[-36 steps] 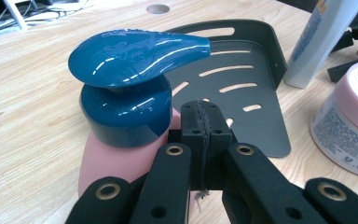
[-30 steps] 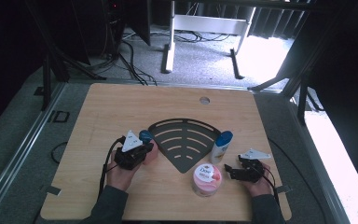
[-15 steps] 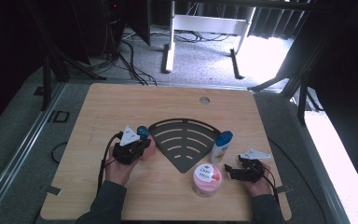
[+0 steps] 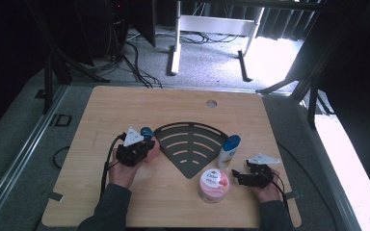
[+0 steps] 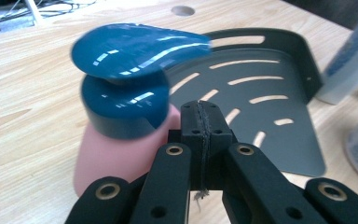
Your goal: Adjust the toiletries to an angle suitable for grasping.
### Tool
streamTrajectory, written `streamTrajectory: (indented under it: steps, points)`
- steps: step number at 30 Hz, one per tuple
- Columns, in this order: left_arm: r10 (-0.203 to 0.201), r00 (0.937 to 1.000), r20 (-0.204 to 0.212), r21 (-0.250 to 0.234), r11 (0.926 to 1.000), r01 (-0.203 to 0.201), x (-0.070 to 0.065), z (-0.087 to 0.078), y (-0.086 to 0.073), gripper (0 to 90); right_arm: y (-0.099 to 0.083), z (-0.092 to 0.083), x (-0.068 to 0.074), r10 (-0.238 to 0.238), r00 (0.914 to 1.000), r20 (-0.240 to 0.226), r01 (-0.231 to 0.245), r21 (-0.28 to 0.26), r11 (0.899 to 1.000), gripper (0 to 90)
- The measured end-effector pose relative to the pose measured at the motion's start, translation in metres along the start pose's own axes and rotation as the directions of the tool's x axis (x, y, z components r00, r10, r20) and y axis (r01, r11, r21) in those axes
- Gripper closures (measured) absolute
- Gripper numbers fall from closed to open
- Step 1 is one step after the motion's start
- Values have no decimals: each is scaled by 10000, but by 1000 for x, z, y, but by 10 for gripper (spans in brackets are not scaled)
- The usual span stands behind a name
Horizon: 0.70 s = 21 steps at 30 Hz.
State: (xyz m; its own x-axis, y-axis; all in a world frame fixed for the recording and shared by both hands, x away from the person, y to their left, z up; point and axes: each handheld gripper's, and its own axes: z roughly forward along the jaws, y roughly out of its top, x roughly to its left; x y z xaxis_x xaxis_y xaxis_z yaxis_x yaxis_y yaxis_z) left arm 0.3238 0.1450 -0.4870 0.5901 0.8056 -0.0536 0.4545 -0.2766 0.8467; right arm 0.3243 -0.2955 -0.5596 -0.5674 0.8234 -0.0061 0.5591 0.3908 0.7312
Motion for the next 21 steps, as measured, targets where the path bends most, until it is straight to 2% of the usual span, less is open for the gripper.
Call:
streamTrajectory:
  steps: [5,7,8,9,10,11,14,17,19,21]
  points:
    - [114,9998,171,8,9999,-114,-9,-8,-12,897,0,0,1,51,10000,62,-51,-7,10000,236]
    - [73,9997,212,112,9999,-75,-10,-9,-20,896,0,-1,2,24,10000,59,-23,-62,10000,291]
    - [73,9997,212,112,9999,-75,-10,-9,-20,896,0,-1,2,24,10000,59,-23,-62,10000,291]
    - [-142,9992,381,206,9997,135,-11,-12,-30,895,4,-3,10,-277,9960,854,282,-51,9996,443]
    - [-142,9992,381,206,9997,135,-11,-12,-30,895,5,-4,13,-450,9926,1128,468,-134,9988,485]
    - [-155,9991,398,372,9992,140,-13,-12,-35,892,7,-5,16,-559,9911,1210,594,-250,9979,532]
    - [-288,9985,473,585,9980,260,-14,-8,-42,884,15,-8,21,-659,9881,1391,743,-560,9957,667]
    - [-369,9978,557,701,9970,329,-15,-5,-43,873,22,-12,20,-499,9914,1208,607,-874,9943,813]
    - [-344,9977,582,708,9970,302,-17,-4,-43,857,27,-12,17,-297,9928,1158,414,-1005,9941,877]
    - [-326,9976,611,775,9966,278,-19,-2,-44,840,30,-11,11,91,9949,1007,28,-1178,9930,897]
